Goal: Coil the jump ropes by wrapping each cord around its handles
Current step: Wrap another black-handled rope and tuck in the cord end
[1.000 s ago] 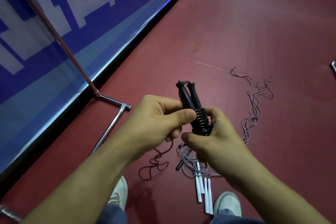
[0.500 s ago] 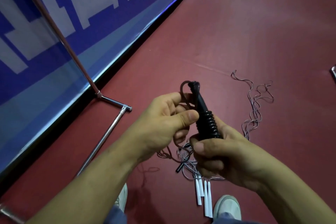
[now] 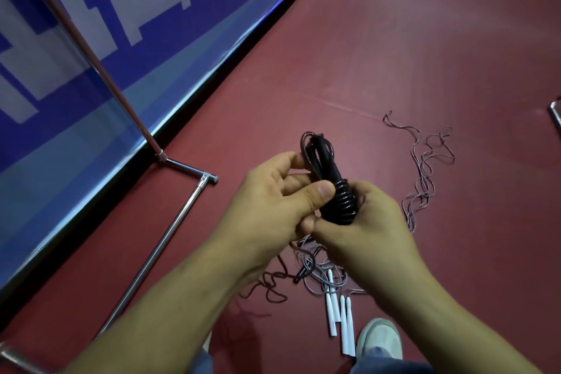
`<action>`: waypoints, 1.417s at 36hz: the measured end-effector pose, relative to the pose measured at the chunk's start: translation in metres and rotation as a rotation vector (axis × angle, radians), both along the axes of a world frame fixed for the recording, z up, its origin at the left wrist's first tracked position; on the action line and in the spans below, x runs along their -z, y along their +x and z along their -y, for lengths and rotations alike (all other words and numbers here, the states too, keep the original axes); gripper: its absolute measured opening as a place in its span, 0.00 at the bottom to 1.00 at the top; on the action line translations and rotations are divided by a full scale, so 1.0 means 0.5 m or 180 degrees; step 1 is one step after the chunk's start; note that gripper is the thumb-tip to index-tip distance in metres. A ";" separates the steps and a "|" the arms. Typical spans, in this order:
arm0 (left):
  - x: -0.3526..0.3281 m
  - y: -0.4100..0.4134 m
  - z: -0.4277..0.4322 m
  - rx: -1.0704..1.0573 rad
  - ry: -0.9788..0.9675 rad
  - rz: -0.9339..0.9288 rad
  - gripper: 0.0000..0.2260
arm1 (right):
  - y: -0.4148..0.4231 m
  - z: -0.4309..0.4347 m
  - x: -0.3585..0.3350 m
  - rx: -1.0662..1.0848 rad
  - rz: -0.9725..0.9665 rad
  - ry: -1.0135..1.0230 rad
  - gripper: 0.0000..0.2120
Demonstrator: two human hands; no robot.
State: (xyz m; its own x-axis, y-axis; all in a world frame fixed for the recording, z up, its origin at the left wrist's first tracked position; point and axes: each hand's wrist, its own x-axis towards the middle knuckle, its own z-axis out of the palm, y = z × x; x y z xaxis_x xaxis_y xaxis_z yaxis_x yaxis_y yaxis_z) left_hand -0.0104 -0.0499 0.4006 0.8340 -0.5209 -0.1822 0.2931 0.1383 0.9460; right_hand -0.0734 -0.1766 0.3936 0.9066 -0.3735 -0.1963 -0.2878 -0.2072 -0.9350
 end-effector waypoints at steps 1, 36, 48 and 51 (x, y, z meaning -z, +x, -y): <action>-0.003 0.002 -0.004 0.0108 -0.0026 0.0016 0.09 | 0.001 0.004 -0.001 -0.0034 0.0051 -0.0032 0.12; -0.022 0.043 -0.051 0.0594 0.0395 0.0977 0.13 | -0.018 0.034 -0.050 -0.0826 -0.0192 0.3233 0.21; -0.029 0.020 -0.034 0.0921 -0.0240 0.0612 0.14 | -0.012 0.061 -0.012 -0.1715 -0.0847 0.5093 0.14; -0.022 0.019 -0.030 0.0663 -0.0312 0.0400 0.13 | -0.007 0.057 -0.020 -0.1720 -0.0815 0.4643 0.18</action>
State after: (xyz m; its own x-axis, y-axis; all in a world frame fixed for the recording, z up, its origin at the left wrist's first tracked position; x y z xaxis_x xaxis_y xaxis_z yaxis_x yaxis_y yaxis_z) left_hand -0.0007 -0.0350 0.4114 0.7198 -0.6938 -0.0243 0.2060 0.1800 0.9618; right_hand -0.0771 -0.2052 0.4035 0.7525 0.6106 -0.2468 -0.6566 0.6662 -0.3536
